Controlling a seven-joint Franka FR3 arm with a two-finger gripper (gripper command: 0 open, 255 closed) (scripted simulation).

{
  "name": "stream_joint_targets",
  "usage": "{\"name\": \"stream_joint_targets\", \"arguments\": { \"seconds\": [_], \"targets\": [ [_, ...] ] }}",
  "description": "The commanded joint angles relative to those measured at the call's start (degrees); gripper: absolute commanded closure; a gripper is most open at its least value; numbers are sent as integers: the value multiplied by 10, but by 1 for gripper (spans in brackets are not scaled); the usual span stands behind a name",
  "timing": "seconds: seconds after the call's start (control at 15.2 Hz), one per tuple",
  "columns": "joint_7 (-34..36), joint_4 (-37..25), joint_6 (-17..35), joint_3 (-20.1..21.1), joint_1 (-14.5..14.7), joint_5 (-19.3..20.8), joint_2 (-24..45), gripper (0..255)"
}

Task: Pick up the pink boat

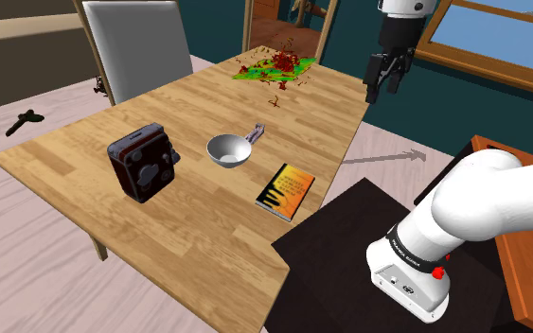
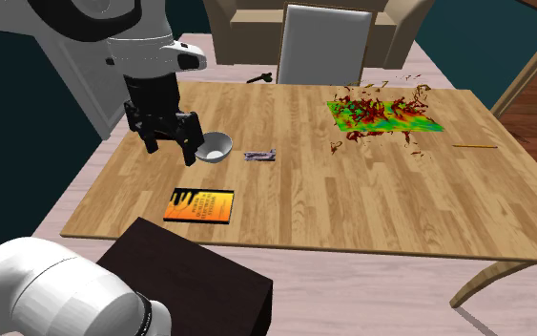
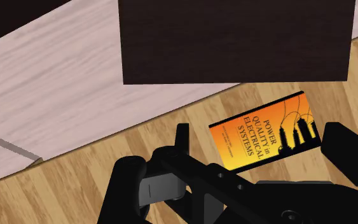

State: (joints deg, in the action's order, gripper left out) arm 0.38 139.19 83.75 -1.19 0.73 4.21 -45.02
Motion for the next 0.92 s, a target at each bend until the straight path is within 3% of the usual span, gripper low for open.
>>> {"name": "stream_joint_targets", "arguments": {
  "seconds": [0.0, 0.46, 0.86],
  "targets": [
    [0, 0, 0, 0, 0, 0, 0, 0],
    [135, 36, 145, 60, -11, -33, 88, 0],
    [250, 27, 265, 105, -27, -37, 201, 0]
  ]
}}
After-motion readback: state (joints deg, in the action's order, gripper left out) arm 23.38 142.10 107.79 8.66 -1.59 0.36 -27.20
